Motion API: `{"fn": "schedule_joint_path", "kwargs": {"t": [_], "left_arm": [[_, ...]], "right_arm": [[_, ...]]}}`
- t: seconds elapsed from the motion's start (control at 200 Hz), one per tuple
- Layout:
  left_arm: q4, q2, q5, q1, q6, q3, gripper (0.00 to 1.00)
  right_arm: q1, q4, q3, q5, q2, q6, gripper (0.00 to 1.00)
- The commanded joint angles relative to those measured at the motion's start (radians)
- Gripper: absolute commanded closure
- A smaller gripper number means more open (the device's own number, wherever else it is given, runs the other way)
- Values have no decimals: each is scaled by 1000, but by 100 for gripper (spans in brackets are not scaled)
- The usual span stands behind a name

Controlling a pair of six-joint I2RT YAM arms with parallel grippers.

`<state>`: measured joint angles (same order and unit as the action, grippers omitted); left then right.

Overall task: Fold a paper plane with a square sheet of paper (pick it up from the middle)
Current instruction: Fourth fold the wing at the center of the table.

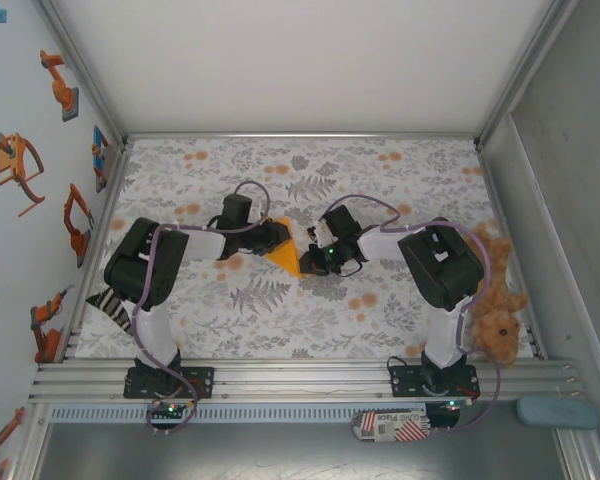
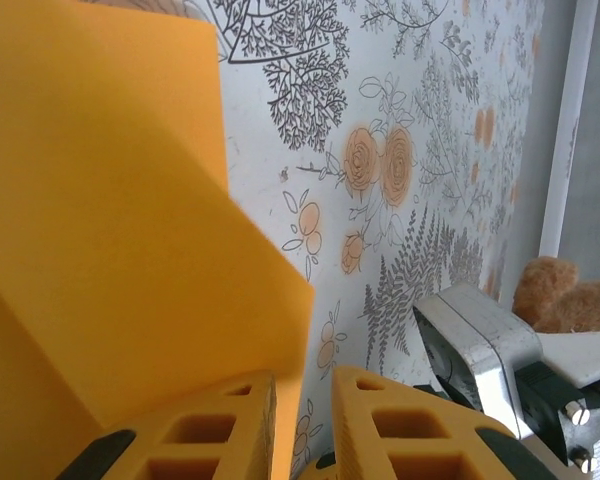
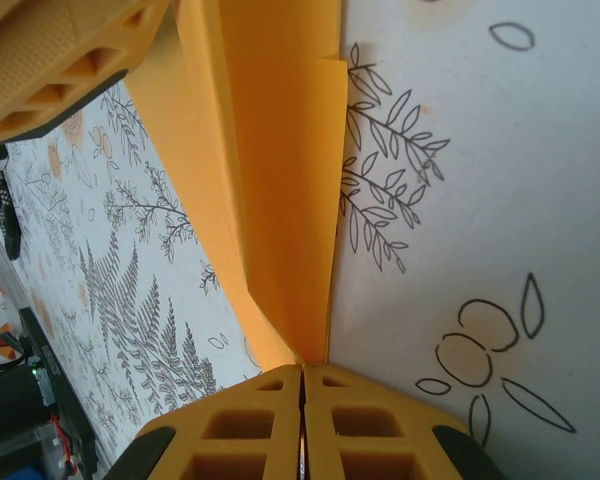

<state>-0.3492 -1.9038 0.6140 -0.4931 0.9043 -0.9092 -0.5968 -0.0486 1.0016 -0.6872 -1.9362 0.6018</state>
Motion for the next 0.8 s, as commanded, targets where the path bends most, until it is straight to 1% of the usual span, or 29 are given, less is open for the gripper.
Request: {"fn": "schedule_joint_path", "kwargs": {"t": [0.0, 0.12, 0.486, 0.606, 0.796], "left_arm": [[39, -19, 5, -3, -34, -25, 79], [65, -32, -5, -3, -48, -32, 79], [60, -84, -3, -4, -50, -52, 79], [86, -95, -15, -3, -52, -51, 79], [152, -107, -37, -3, -71, -60, 79]], "right_arm": [[6, -43, -23, 59, -6, -22, 91], [5, -44, -25, 61, -6, -21, 91], [6, -46, -26, 63, 2, -17, 90], [8, -49, -34, 74, 38, -12, 88], [18, -23, -75, 80, 150, 17, 80]]}}
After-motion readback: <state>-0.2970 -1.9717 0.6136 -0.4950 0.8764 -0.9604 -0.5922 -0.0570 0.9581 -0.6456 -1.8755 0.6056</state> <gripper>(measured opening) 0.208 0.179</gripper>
